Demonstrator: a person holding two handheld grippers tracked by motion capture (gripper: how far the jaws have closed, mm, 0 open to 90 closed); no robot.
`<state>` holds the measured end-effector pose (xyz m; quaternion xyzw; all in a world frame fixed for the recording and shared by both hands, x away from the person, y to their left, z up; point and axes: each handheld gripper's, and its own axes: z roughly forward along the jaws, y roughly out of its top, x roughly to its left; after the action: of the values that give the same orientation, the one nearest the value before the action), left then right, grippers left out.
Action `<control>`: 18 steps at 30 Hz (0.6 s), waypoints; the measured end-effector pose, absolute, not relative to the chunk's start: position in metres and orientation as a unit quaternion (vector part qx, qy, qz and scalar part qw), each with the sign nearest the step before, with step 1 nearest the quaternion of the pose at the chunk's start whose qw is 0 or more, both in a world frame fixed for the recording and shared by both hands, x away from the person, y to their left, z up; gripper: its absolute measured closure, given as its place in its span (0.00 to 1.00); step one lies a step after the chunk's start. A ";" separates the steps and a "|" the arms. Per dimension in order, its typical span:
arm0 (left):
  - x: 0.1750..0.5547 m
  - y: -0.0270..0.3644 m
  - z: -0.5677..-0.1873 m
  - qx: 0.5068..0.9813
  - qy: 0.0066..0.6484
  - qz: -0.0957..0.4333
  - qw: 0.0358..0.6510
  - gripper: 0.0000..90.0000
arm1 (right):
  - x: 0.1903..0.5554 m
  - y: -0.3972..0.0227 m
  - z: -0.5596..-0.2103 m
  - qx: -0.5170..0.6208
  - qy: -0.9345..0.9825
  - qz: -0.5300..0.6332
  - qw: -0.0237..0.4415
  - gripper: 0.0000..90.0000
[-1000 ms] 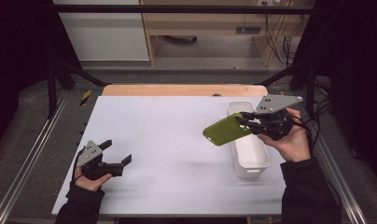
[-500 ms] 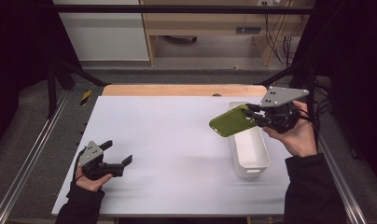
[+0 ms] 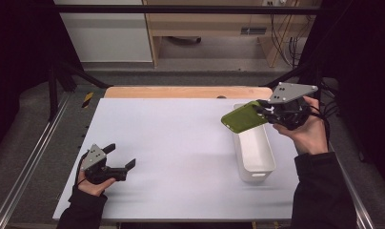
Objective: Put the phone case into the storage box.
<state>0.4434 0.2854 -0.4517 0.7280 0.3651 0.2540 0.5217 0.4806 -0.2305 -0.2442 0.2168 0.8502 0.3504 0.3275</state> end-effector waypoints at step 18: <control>0.443 0.285 -0.452 0.728 0.362 0.253 0.524 0.00 | 0.498 -0.240 -0.246 0.228 0.851 0.314 0.355 0.88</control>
<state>0.4432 0.2846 -0.4517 0.7284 0.3621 0.2532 0.5236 0.4983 -0.2402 -0.2457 0.2282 0.8505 0.3144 0.3545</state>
